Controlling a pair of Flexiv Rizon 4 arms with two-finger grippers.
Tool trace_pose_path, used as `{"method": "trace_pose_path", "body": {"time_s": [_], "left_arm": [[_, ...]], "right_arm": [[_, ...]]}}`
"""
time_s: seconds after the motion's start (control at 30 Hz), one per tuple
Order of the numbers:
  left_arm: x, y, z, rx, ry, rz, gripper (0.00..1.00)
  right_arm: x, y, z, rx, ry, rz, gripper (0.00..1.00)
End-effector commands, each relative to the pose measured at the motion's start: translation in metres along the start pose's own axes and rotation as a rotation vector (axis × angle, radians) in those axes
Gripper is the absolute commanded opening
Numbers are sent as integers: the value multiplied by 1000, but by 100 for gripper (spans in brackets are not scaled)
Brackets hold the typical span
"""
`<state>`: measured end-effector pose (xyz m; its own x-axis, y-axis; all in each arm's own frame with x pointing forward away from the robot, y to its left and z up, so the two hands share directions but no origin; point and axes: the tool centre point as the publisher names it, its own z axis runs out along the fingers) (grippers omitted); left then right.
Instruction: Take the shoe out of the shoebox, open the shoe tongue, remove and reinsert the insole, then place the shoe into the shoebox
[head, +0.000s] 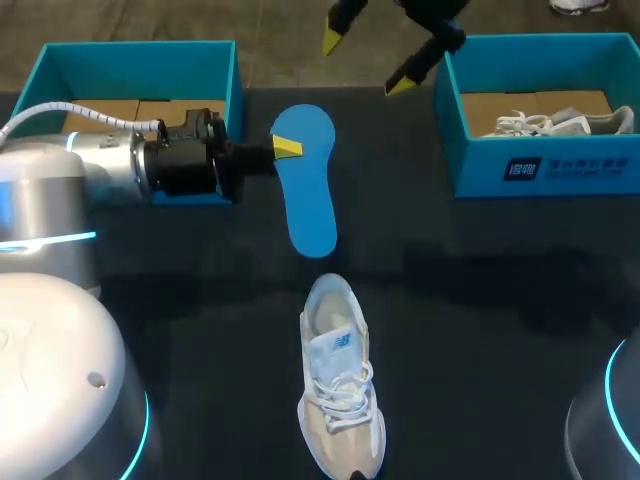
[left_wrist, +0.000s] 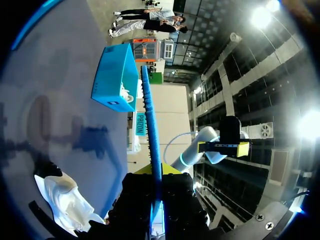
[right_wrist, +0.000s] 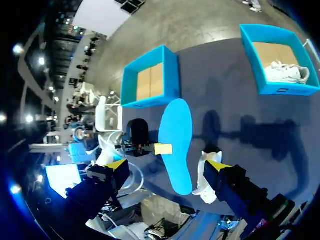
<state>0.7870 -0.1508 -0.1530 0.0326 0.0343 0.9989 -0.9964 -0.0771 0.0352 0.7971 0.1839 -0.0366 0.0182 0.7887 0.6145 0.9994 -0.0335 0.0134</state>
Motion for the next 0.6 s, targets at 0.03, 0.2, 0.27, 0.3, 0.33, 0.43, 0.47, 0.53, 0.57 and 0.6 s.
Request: {"method": "trace_pose_path", "body": {"time_s": [0.03, 0.2, 0.27, 0.3, 0.33, 0.43, 0.47, 0.53, 0.57, 0.6], "left_arm": [[0, 1, -1, 1, -3, -1, 0], [0, 1, -1, 1, -3, -1, 0], [0, 1, -1, 1, -3, -1, 0], [0, 1, -1, 1, -3, -1, 0], [0, 1, -1, 1, -3, -1, 0], [0, 1, -1, 1, -3, -1, 0], [0, 1, -1, 1, -3, -1, 0], [0, 1, -1, 1, -3, -1, 0], [0, 1, -1, 1, -3, -1, 0], [0, 1, -1, 1, -3, -1, 0]], "right_arm": [[-9, -2, 8, -10, 433, 5, 100], [-14, -3, 13, -13, 483, 14, 100], [-16, -4, 14, -18, 502, 18, 100], [-17, -5, 14, -20, 518, 14, 100], [-18, -5, 14, -21, 526, 13, 100], [-20, -6, 14, -25, 551, 10, 100], [-21, -6, 14, -24, 550, 11, 100], [-23, -7, 15, -27, 569, 12, 100], [-24, -7, 15, -28, 565, 15, 100], [-25, -7, 16, -30, 566, 17, 100]]}}
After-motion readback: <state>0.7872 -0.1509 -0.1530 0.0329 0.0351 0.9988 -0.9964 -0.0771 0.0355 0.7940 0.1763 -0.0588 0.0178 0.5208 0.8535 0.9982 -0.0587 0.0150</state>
